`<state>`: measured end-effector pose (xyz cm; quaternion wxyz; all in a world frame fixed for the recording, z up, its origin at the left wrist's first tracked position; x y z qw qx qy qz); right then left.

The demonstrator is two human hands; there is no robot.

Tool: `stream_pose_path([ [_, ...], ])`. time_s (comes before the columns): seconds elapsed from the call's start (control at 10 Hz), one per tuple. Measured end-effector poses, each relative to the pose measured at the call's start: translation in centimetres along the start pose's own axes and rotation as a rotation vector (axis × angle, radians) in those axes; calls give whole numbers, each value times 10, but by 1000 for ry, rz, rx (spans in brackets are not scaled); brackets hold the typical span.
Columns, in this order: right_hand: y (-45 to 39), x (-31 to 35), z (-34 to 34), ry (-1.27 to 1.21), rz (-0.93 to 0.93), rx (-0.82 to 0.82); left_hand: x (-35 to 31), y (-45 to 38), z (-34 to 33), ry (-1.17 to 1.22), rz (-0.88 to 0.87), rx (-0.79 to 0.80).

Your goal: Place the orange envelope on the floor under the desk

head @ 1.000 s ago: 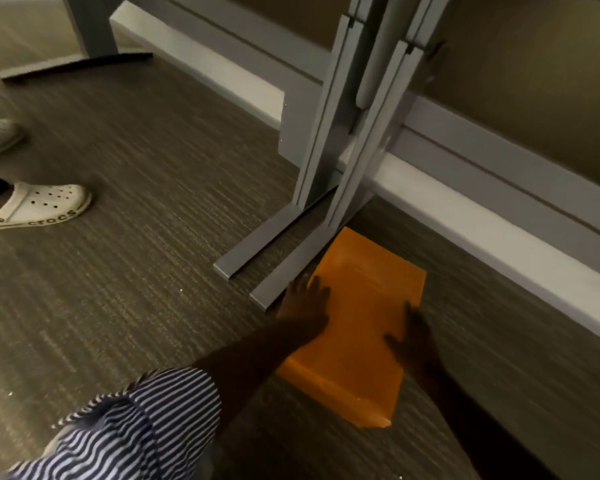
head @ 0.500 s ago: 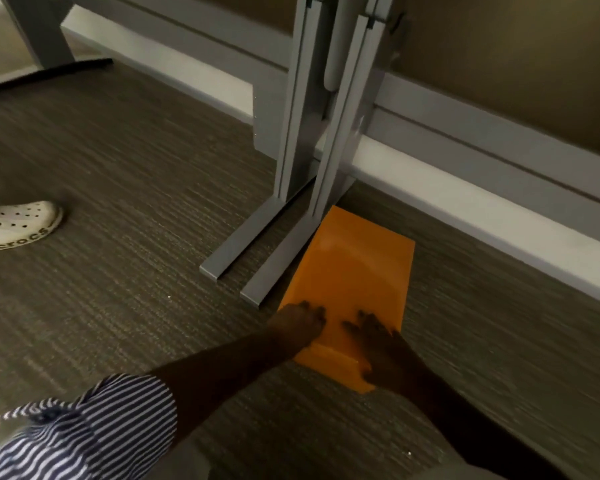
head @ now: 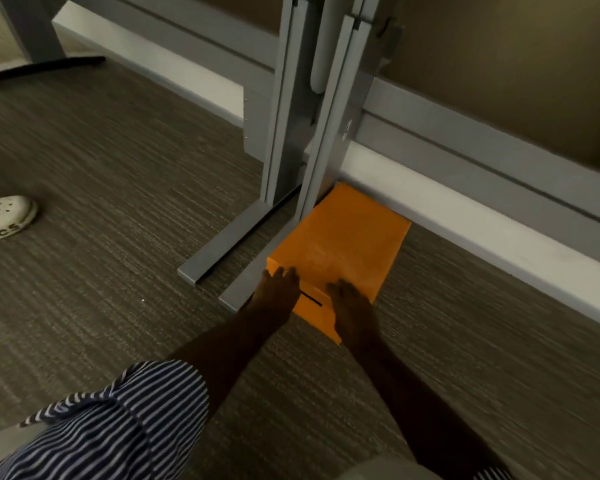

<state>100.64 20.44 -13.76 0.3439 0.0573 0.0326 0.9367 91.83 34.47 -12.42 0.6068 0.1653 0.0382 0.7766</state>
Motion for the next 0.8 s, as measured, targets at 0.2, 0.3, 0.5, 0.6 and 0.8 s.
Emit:
stream_pose_path([
  [0.2, -8, -10, 0, -17, 14, 57, 1, -17, 1, 141, -5, -12],
  [0.3, -4, -16, -1, -31, 17, 126, 3, -21, 1, 158, -14, 7],
  [0.5, 7, -18, 3, -16, 26, 159, 6, -14, 4, 173, -23, -34],
  [0.6, 15, -20, 16, 13, 30, 126, 12, -7, 19, 206, -29, -72],
  [0.8, 17, -17, 64, 0, 31, 59, 21, 8, 63, 241, -82, -122],
])
Point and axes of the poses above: each hand's wrist, its own y-axis away from the middle knuckle, its own z-axis out of the back of the hand, x = y × z, the point moved 5 cm from there along -y, towards the middle knuckle, and after that the axes turned 4 degrees about -y, right-handed, at the moved point
